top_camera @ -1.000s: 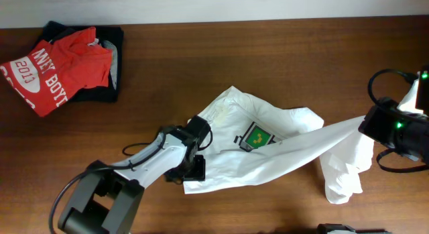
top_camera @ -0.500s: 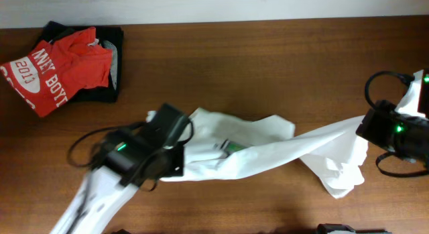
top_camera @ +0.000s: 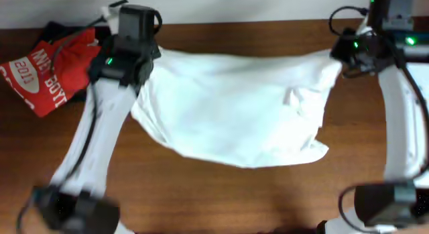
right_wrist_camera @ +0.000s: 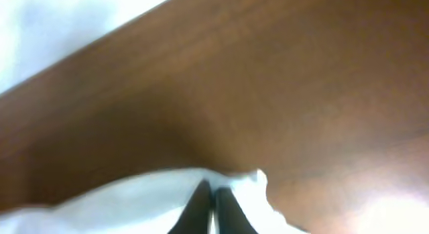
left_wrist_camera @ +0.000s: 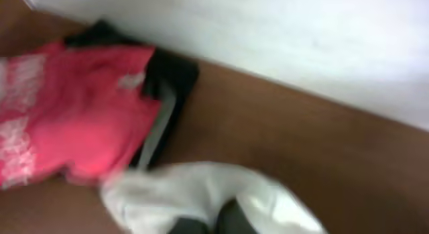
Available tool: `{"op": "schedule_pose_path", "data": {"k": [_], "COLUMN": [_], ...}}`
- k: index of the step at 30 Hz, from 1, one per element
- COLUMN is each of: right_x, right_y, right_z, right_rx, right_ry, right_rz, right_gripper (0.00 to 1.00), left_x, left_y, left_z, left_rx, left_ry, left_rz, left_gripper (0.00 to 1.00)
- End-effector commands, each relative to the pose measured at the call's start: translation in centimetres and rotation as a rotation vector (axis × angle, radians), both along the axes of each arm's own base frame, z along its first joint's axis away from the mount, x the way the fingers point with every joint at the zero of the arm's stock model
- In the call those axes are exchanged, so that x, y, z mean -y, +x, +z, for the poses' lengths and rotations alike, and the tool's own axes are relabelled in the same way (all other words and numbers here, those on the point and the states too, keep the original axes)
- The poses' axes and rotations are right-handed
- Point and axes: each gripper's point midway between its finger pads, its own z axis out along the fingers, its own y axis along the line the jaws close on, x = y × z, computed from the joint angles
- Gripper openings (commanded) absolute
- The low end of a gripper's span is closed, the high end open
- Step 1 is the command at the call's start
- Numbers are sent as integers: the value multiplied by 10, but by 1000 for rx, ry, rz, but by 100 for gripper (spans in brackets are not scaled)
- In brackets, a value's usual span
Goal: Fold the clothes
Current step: 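Swing the held shirt up and lay it flat across the table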
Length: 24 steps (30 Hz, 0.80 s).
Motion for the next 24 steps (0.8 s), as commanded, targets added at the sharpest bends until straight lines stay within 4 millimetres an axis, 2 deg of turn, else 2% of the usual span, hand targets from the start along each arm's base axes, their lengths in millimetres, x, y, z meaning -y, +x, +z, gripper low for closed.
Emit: {"op": "schedule_pose_path", "data": {"k": [1,2,3,4,6,8,11,13,15,16,18,19,20,21,22,24], "right_x": [2,3,3,1,-1,-6,-23,-24,-27,-32,-36,-37,-38,-38,-38,-37], "right_y": [18,17,12,1,-20,-59,-95,-114,-140,-164,-204,-219,-228,-231,-230,-222], "right_z": [-14,-14,-12,-12,-19,-35,-41,-33,-12,-1,-2,-10,-22,-41,-53,-95], "right_rx": [-6,-8,-22,-57,-145,-315,-448,-480,-446,-411,-389,-372,-347,-330,-337,-408], "right_ry": [-59,-61,-59,-52,-43,-6,83,90,88,82,83,80,78,84,87,93], "right_rz": [60,57,58,61,64,64,96,81,82,92,84,83,83,70,70,68], "right_gripper": [83,99,99,99,99,99,99,99,99,99,99,99,99,99,99,99], "left_x": [-2,6,13,26,33,27,13,9,-3,-7,-15,-17,-19,-12,-4,6], "left_y": [37,38,36,26,-1,-56,-118,-136,-170,-183,-210,-221,-234,-242,-242,-231], "left_z": [-52,-52,-46,-32,-17,-14,-30,-27,-9,1,17,18,10,-9,-27,-84], "left_rx": [-107,-109,-109,-120,-172,-318,-545,-582,-606,-595,-587,-591,-603,-626,-644,-691], "left_ry": [80,50,25,-25,-65,-75,-90,-92,-88,-86,-75,-78,-88,-129,-165,-182], "left_rz": [-81,-115,-144,-202,-251,-240,-166,-151,-93,-91,-77,-73,-60,-86,-107,-149], "left_gripper": [99,99,99,99,99,99,99,99,99,99,99,99,99,99,99,99]}}
